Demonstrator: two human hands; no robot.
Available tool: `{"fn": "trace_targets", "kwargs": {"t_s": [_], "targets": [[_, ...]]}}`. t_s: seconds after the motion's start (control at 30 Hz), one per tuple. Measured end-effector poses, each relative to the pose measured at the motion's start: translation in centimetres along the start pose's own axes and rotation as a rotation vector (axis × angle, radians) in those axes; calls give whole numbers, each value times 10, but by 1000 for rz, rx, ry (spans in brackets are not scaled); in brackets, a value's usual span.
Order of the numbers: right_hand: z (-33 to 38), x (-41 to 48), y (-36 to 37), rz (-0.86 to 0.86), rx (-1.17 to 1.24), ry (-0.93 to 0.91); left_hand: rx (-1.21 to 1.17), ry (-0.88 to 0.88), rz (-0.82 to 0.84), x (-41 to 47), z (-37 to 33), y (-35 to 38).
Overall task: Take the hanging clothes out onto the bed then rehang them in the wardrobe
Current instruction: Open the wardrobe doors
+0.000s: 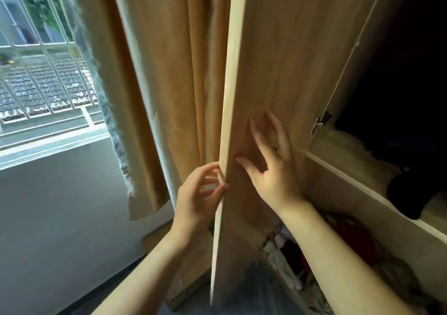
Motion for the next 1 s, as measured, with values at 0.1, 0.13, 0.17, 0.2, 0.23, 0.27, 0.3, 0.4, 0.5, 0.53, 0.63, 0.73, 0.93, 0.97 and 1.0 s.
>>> {"fn": "trace_targets", "kwargs": {"t_s": [0.1,0.13,0.17,0.2,0.23,0.27,0.3,0.4,0.5,0.53,0.63,0.73,0.93,0.97,1.0], "targets": [[-6,0,29,-52,15,7,11,3,-33,19,9,-9],[-8,-1,39,-63,22,14,9,-6,-44,26,13,-10],[-10,0,47,-77,24,15,4,-16,-52,32,17,-12],[-11,-1,54,-90,22,12,4,-16,-55,37,20,-14],[-13,-2,59,-94,18,7,10,-1,-48,41,23,-15],[-14,-3,62,-89,11,-2,21,27,-33,43,25,-16],[-15,-5,64,-82,3,-11,29,60,-12,44,26,-17],[-16,-9,67,-58,-22,-16,23,121,41,47,33,-19],[-13,-6,74,-24,-32,10,-5,141,71,55,39,-19],[-11,-5,74,-23,-43,27,-18,148,94,58,39,-18],[-3,-8,71,-38,-114,119,24,224,201,66,42,-19],[15,-23,65,-25,-201,276,126,314,347,72,45,-24],[60,-89,40,102,-489,576,263,294,711,49,64,-45],[70,-105,35,125,-496,634,307,300,751,42,70,-48],[81,-120,30,143,-506,690,344,308,785,35,76,-52]]}}
Point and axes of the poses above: each hand's wrist, its own x-axis towards the middle knuckle, its own y-axis out of the palm, z = x × y, the point moved 3 cm from there along x, towards the middle knuckle, and after that the axes turned 11 degrees about -z, right-handed, at the moved point
